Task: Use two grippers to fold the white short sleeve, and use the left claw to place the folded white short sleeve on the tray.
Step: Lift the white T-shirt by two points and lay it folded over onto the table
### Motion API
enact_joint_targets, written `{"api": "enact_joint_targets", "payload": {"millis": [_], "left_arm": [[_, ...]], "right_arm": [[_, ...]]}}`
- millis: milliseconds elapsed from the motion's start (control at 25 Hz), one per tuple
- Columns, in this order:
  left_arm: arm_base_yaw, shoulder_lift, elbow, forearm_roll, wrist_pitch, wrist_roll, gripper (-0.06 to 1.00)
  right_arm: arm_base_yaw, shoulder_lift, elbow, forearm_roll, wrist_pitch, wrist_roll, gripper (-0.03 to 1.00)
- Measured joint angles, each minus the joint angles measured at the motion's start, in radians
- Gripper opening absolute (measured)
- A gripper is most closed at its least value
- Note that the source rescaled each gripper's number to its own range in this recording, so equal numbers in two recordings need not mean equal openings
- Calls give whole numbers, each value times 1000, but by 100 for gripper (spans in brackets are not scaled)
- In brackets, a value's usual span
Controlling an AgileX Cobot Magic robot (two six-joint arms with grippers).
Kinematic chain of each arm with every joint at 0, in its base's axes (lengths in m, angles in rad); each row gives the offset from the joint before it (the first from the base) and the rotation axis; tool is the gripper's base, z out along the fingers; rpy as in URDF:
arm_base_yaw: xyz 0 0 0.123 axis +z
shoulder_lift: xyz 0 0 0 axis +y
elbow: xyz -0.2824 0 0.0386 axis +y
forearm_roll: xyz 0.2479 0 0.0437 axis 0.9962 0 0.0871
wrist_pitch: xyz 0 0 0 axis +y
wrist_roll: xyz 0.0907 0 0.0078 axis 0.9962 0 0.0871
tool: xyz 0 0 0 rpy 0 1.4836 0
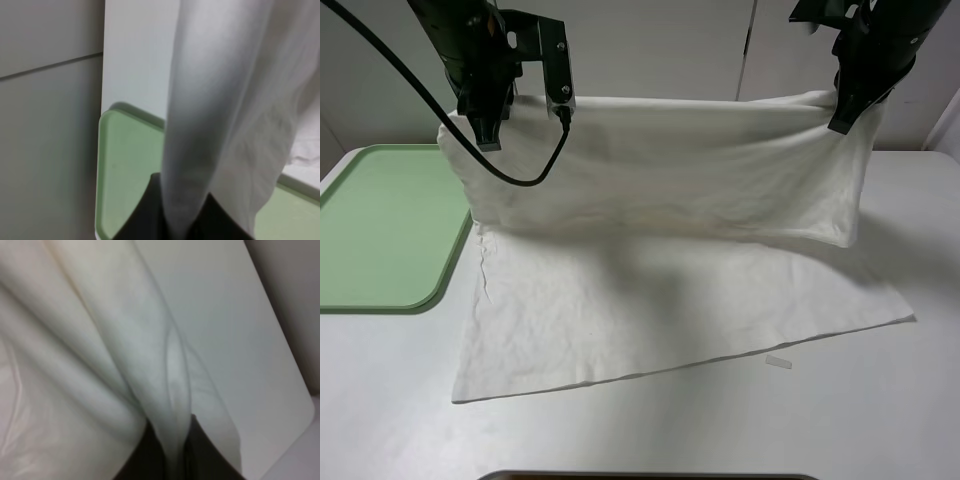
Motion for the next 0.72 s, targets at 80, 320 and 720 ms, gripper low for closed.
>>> {"api": "enact_joint_targets", "payload": {"millis": [80, 320, 720], "left_arm": [[0, 0, 0, 0, 1, 0, 1], [0, 0, 0, 31, 2, -10, 1], [0, 0, 1, 70, -11, 48, 1]], "right_arm": [[0, 0, 0, -12, -5, 0, 0], [0, 0, 0, -75, -137, 0, 0], [0, 0, 87, -132, -400, -252, 0]]}}
